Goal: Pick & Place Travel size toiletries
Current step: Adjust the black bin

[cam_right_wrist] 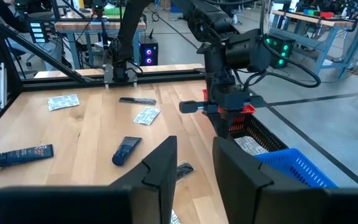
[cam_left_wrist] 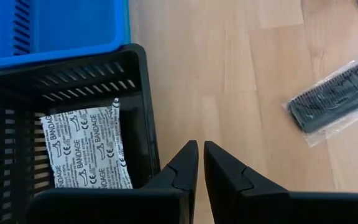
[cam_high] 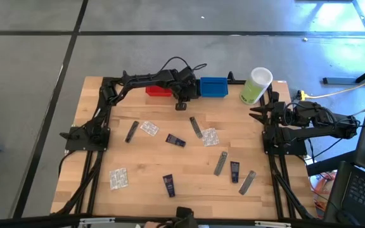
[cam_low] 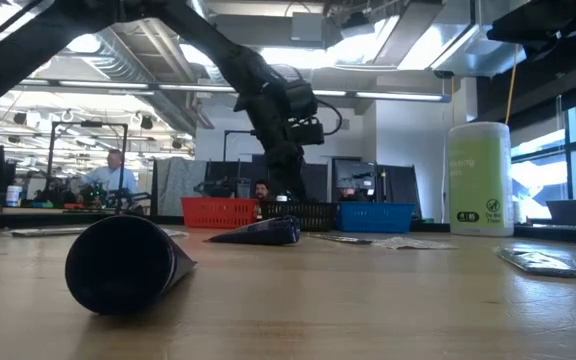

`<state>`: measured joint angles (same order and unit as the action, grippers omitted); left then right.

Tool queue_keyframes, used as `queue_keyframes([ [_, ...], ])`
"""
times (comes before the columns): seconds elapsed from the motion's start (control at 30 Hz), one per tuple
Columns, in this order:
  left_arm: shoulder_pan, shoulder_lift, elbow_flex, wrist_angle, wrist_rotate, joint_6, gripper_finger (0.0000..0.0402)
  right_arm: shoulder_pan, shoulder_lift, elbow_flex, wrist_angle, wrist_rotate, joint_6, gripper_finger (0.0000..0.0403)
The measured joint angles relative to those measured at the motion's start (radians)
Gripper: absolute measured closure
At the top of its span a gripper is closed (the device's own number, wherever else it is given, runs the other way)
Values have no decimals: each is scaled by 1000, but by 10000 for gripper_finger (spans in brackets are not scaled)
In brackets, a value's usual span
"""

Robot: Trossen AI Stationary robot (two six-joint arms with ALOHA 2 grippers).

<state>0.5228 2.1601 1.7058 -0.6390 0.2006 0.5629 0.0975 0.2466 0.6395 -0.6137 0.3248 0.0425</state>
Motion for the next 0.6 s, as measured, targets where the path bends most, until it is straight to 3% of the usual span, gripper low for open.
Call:
queue_keyframes([
  [0.3,26,0,0,9,-10,-2,380,0,0,0,0,0,0,272],
  [0.6,29,13,0,15,-85,28,380,0,0,0,0,0,0,256],
])
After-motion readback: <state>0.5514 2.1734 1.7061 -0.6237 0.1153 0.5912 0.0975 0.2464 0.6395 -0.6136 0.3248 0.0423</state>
